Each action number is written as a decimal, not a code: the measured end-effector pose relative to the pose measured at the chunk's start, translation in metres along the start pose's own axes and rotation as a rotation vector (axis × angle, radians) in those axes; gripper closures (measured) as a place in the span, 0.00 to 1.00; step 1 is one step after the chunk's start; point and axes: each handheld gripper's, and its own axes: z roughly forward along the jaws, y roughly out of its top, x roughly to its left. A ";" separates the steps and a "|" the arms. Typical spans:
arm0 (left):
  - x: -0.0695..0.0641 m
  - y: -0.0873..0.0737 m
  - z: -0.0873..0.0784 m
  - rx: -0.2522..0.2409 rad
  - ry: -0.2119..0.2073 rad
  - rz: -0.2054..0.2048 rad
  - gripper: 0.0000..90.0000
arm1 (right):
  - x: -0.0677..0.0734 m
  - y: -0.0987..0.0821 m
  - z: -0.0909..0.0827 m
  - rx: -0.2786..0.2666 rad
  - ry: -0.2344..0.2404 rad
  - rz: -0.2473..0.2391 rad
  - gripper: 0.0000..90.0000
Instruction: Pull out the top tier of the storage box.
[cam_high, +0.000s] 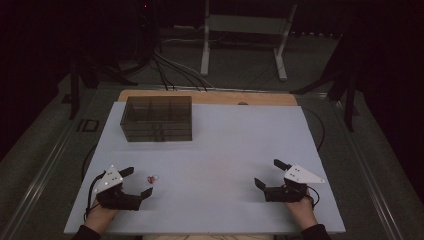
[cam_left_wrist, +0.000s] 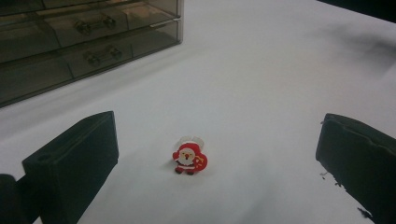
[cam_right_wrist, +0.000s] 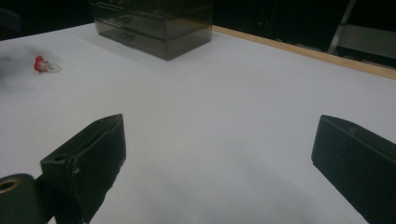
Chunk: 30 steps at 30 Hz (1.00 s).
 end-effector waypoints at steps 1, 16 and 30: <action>0.000 0.000 0.001 0.003 0.001 0.000 0.00 | 0.000 0.000 0.000 -0.001 0.002 -0.002 0.03; 0.000 0.001 0.000 -0.009 0.002 0.001 0.00 | 0.001 -0.001 -0.001 0.007 0.009 -0.021 0.03; 0.000 0.001 -0.002 0.000 -0.003 0.011 0.00 | 0.004 0.002 0.001 0.002 0.012 -0.027 0.03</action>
